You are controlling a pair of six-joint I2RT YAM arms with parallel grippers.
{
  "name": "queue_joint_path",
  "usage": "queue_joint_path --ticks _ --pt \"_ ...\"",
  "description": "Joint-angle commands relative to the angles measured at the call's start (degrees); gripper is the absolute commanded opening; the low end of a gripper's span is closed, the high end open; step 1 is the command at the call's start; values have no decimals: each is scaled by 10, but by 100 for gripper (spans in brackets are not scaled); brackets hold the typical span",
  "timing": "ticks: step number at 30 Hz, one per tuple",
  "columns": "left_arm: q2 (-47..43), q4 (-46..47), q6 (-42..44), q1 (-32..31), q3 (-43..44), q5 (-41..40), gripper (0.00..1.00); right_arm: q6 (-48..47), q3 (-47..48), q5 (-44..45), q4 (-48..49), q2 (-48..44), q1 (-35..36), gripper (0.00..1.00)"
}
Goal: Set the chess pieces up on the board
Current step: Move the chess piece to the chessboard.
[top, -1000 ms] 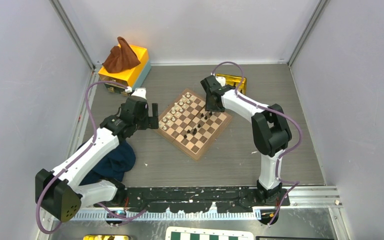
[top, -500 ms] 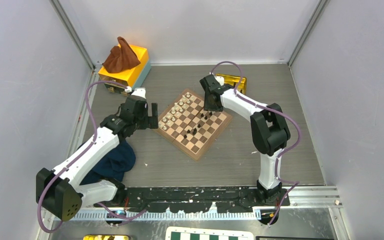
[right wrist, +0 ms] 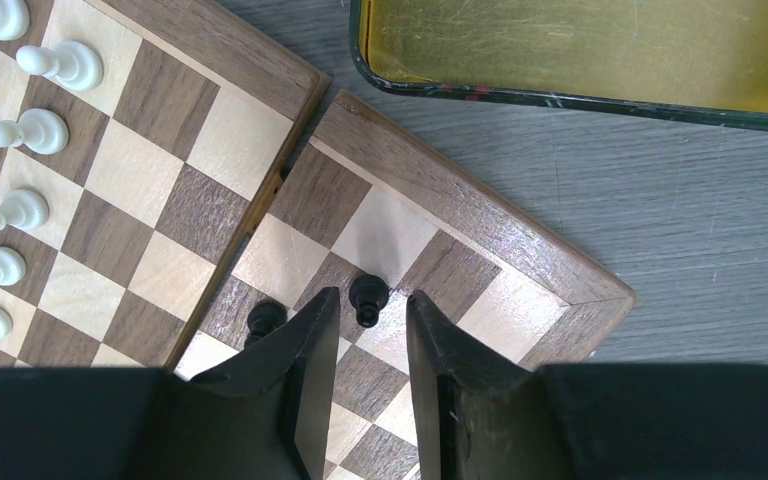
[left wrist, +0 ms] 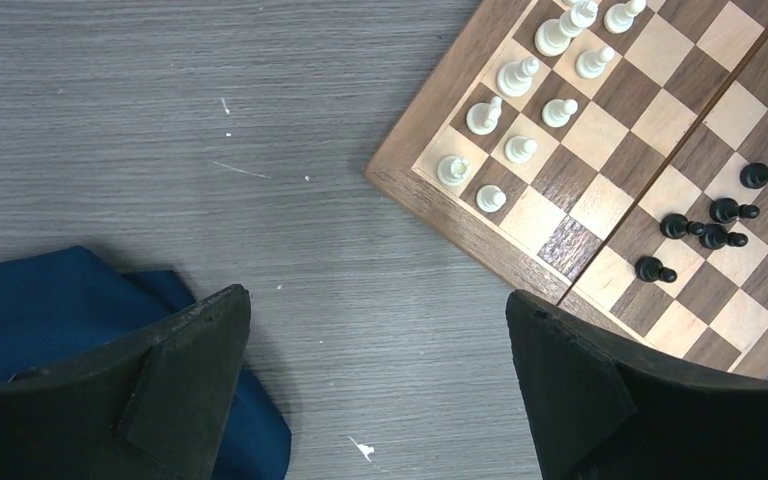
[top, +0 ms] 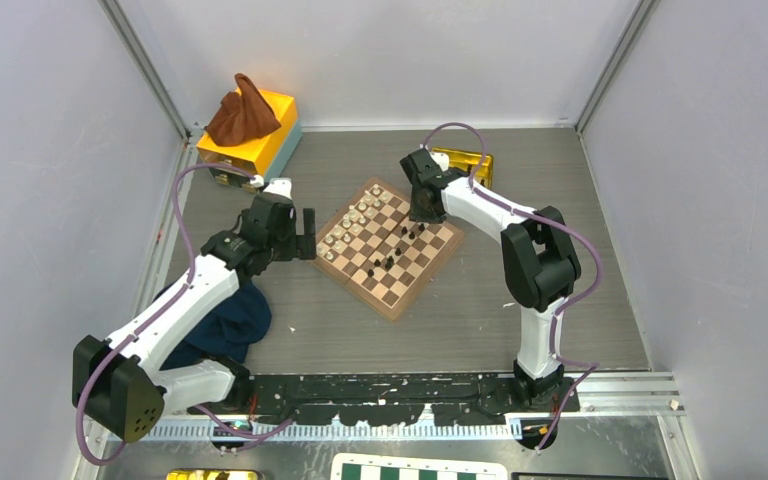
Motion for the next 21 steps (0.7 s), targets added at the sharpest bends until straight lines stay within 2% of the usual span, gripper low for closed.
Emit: queue_joint_path --ticks 1,12,21 --pt "-5 19 4 6 -2 5 100 6 10 -3 7 -4 1 36" --pt "-2 23 3 9 -9 9 100 13 8 -11 3 6 2 36" --pt "2 27 3 11 -11 10 100 12 8 -13 5 16 3 32"
